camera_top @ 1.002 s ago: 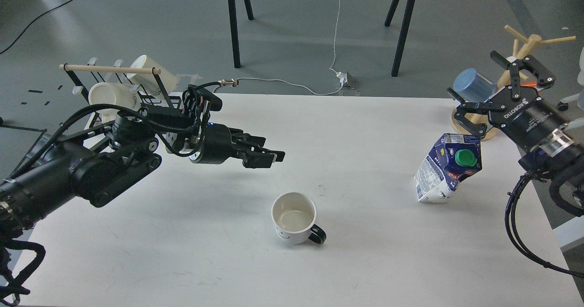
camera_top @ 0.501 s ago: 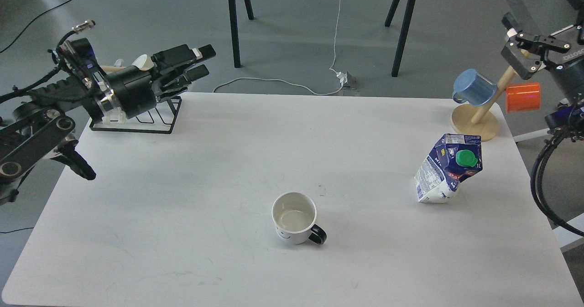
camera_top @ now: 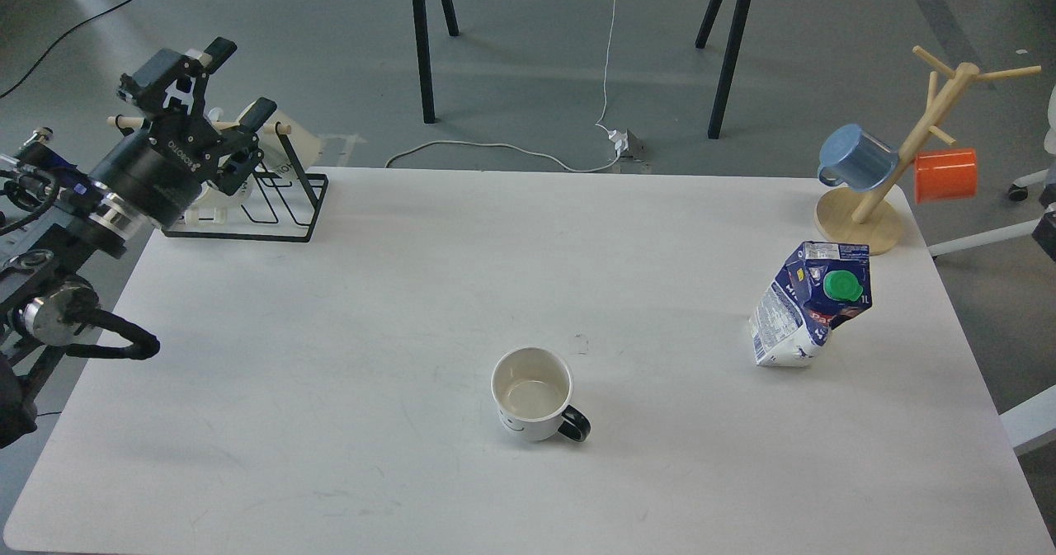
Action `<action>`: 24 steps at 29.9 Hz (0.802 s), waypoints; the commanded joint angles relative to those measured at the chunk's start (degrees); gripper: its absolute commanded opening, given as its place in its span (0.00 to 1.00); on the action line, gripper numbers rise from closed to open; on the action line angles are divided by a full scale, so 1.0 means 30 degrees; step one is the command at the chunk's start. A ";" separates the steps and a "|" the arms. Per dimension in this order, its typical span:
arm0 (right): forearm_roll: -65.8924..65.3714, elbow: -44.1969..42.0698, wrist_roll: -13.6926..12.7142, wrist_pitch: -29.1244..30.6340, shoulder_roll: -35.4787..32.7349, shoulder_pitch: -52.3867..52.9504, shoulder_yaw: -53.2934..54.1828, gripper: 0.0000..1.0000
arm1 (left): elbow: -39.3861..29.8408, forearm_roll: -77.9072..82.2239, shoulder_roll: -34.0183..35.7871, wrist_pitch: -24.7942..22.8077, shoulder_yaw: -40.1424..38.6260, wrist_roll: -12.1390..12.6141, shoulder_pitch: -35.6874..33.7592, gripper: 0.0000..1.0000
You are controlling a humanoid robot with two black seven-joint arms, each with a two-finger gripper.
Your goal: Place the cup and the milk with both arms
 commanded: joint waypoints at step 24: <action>-0.4508 0.3436 0.1754 -0.0808 0.6853 -0.3901 -0.3369 0.98 | 0.0289 0.2028 -0.0195 -0.0004 0.0166 -0.0002 0.0544 0.85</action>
